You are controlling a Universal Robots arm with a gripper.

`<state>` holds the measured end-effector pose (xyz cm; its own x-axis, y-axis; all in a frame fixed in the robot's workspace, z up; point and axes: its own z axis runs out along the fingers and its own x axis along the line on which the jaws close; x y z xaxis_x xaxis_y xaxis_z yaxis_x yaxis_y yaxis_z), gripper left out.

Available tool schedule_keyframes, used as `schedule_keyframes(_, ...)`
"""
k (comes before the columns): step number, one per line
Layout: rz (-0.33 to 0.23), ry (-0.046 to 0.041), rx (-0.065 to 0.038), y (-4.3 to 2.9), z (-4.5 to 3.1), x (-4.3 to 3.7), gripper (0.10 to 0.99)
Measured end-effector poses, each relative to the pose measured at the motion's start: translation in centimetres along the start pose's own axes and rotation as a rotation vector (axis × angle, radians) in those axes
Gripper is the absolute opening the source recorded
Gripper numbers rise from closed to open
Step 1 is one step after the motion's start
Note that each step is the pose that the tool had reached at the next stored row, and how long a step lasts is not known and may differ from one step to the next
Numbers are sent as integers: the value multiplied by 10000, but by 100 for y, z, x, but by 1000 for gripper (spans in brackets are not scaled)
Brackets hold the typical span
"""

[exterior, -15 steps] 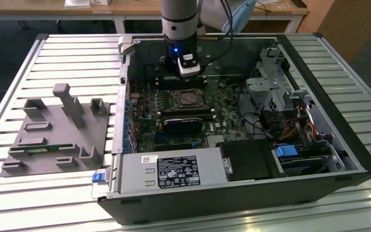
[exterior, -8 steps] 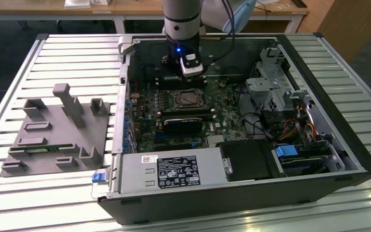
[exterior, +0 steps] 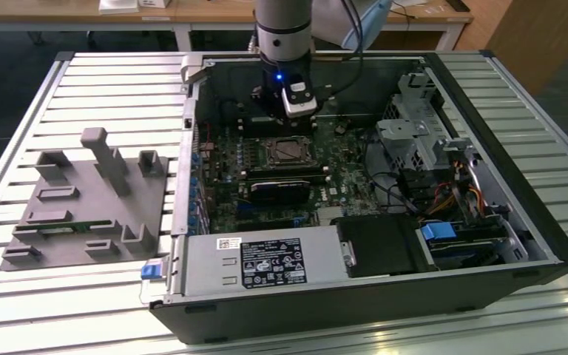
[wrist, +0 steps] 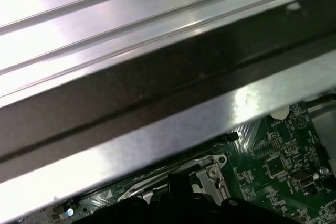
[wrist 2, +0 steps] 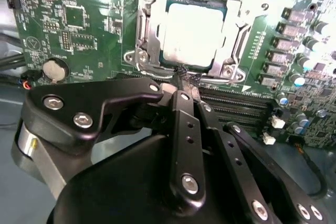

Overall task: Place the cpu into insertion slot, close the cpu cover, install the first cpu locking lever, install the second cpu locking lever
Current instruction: 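Install the first cpu locking lever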

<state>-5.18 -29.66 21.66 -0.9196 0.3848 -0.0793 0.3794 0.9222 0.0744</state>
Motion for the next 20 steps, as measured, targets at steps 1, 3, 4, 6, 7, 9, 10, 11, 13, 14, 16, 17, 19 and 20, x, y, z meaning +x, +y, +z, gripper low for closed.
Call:
schedule_keyframes(1,-7,-10,23,-8,0,-4,106)
schedule_keyframes(3,-21,-27,65,-26,-1,-13,106)
schedule_keyframes(4,-27,-34,83,-36,-1,-18,106)
schedule_keyframes(6,-39,-46,113,-57,-2,-27,106)
schedule_keyframes(7,-46,-52,127,-69,-2,-32,106)
schedule_keyframes(9,-61,-62,153,-90,-3,-41,106)
schedule_keyframes(10,-71,-66,163,-100,-4,-45,106)
schedule_keyframes(11,-83,-68,170,-110,-4,-49,106)
schedule_keyframes(13,-113,-72,181,-128,-5,-57,106)
schedule_keyframes(14,-130,-74,188,-135,-5,-60,106)
schedule_keyframes(16,-173,-76,195,-150,-6,-66,106)
schedule_keyframes(17,-194,-75,196,-158,-6,-69,106)
schedule_keyframes(19,-231,-75,194,-175,-6,-77,106)
schedule_keyframes(20,-246,-74,195,-185,-7,-81,106)
